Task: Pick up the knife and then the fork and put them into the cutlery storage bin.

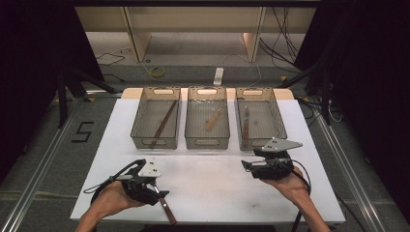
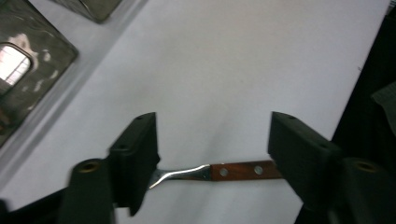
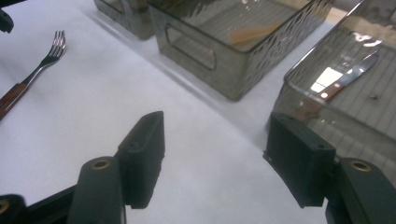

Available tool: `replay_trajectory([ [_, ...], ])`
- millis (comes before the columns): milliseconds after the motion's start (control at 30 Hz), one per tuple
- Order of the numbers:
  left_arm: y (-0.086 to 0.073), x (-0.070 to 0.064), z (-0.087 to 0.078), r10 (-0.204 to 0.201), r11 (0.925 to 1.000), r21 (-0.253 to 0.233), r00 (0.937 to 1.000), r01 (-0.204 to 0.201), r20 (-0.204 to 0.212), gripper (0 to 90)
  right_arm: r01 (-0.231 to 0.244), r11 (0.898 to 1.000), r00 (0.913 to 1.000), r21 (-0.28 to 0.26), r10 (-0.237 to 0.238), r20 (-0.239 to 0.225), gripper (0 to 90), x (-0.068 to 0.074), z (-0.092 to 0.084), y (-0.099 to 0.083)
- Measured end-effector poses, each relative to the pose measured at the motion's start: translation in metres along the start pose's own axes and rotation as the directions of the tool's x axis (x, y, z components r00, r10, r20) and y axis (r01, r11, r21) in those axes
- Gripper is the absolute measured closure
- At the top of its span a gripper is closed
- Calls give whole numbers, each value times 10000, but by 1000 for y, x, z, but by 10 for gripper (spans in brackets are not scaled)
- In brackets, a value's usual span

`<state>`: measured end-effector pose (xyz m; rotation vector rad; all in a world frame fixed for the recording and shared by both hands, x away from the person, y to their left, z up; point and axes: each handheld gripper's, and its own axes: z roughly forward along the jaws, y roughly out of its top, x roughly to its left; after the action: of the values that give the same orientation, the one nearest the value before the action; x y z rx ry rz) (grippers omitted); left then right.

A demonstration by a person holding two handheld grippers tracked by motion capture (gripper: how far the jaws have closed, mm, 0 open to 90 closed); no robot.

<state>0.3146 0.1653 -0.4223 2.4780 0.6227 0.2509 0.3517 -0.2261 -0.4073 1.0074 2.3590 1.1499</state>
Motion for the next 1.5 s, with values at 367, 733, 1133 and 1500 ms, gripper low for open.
replay_trajectory([
  [367,-12,-13,9,504,9954,733,9883,-615,1441,855,57,9999,9997,-89,-60,-254,378,9,-5,-14],
  [733,-21,-26,29,1058,9779,1582,9760,-1369,1902,887,188,9998,9991,86,-185,-373,378,13,-6,-20],
  [1133,-17,-29,37,1229,9721,1730,9722,-1583,1991,888,195,9998,9991,72,-192,-387,378,14,-9,-22],
  [1500,-6,-29,46,1178,9799,1460,9851,-1357,1252,885,186,9998,9991,80,-183,-376,378,14,-9,-22],
])
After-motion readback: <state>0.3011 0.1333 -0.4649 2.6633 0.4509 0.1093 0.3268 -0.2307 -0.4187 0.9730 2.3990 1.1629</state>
